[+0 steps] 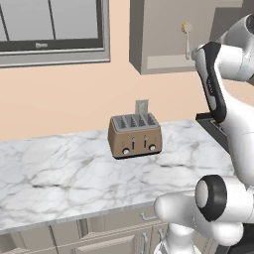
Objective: Pick up the sponge and dish brush from the sink, and place them back in the cabinet, and close the cabinet door.
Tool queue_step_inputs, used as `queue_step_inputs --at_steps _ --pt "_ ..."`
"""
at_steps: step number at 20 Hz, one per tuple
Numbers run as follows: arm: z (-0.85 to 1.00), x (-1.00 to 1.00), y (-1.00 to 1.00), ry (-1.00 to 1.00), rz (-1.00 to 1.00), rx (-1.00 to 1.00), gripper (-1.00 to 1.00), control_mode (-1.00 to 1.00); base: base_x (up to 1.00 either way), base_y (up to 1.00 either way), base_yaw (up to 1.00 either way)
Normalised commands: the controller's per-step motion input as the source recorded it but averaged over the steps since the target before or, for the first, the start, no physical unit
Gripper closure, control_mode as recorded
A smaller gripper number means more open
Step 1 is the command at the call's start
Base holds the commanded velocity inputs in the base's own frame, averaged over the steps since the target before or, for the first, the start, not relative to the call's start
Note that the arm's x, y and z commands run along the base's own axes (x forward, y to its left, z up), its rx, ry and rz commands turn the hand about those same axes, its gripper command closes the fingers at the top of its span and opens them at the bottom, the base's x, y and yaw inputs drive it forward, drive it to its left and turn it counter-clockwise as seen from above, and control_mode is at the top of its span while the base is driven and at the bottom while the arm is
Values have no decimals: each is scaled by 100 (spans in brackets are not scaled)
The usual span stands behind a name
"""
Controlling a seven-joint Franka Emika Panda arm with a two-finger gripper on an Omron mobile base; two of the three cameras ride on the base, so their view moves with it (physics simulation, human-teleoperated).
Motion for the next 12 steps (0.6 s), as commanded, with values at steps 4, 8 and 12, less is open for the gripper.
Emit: queue_step_inputs --at_steps 4,8,12 --pt "0 -44 23 1 0 -1 -100 -100 0 0 0" --pt "1 -38 29 3 0 -2 -100 -100 0 0 0" --pt "0 -37 24 3 0 -2 -100 -100 0 0 0"
